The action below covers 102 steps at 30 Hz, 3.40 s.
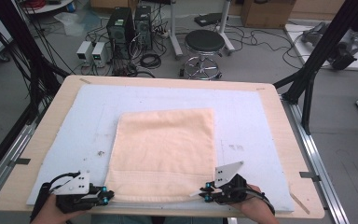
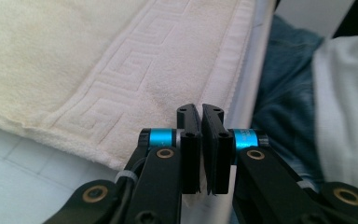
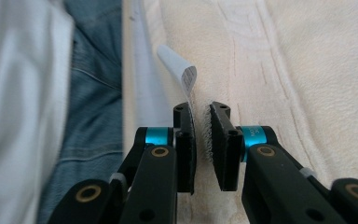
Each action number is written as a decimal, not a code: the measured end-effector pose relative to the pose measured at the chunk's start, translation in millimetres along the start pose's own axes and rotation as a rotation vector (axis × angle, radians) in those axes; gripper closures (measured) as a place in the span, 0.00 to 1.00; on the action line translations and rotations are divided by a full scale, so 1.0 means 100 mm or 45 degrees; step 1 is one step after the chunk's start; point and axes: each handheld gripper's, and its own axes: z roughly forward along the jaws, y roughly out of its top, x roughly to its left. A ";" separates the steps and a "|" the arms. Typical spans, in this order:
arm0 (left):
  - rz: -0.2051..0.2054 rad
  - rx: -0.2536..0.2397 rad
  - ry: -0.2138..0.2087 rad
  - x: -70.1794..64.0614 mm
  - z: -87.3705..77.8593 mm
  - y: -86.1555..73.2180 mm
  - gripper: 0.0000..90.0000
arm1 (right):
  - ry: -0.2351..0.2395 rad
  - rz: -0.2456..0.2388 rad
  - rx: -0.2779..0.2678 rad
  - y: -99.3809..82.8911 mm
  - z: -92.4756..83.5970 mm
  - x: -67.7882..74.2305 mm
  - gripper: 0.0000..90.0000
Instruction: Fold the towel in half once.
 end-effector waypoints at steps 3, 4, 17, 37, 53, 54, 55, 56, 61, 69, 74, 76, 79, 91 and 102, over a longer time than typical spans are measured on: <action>-0.003 0.021 -0.004 -0.02 0.01 -0.02 0.95 | 0.026 -0.019 0.031 0.00 0.05 0.05 0.88; -0.010 0.019 -0.016 0.00 0.02 -0.02 0.95 | 0.036 -0.014 0.043 0.00 0.07 0.04 0.85; -0.168 -0.148 0.301 0.74 0.06 0.47 0.65 | -0.337 0.148 -0.077 0.37 -0.28 -0.70 0.55; -0.318 0.067 0.490 1.81 0.75 0.72 0.80 | -0.391 0.374 0.080 0.41 0.26 -2.00 0.57; -0.382 -0.124 0.591 1.97 0.44 0.81 0.78 | -0.543 0.328 -0.026 0.57 -0.11 -1.97 0.58; -0.399 -0.140 0.603 2.02 0.43 0.82 0.77 | -0.560 0.334 -0.032 0.59 -0.15 -2.02 0.56; -0.416 -0.133 0.617 2.08 0.44 0.84 0.75 | -0.568 0.353 -0.037 0.61 -0.19 -2.07 0.56; -0.433 -0.108 0.624 2.14 0.47 0.85 0.72 | -0.580 0.354 -0.061 0.61 -0.21 -2.12 0.54; -0.497 0.049 0.584 2.33 0.74 0.78 0.58 | -0.512 0.437 -0.016 0.52 -0.07 -2.36 0.47; -0.441 -0.004 0.598 2.25 0.65 0.86 0.96 | -0.382 0.462 0.060 0.53 0.04 -2.38 0.88; -0.236 -0.192 0.589 1.85 0.33 0.97 0.96 | -0.459 0.224 -0.052 0.77 -0.25 -1.97 0.87; -0.168 -0.179 0.543 1.63 0.26 0.87 0.96 | -0.415 0.160 -0.078 0.75 -0.29 -1.75 0.84; -0.162 -0.072 0.325 1.40 0.23 0.60 0.93 | -0.289 0.144 -0.033 0.59 -0.25 -1.48 0.70; -0.211 -0.083 0.413 1.49 0.26 0.51 0.59 | -0.248 0.167 -0.035 0.58 -0.10 -1.26 0.48; -0.210 -0.006 0.420 1.54 0.40 0.55 0.95 | -0.143 0.073 0.137 0.52 0.20 -1.20 0.95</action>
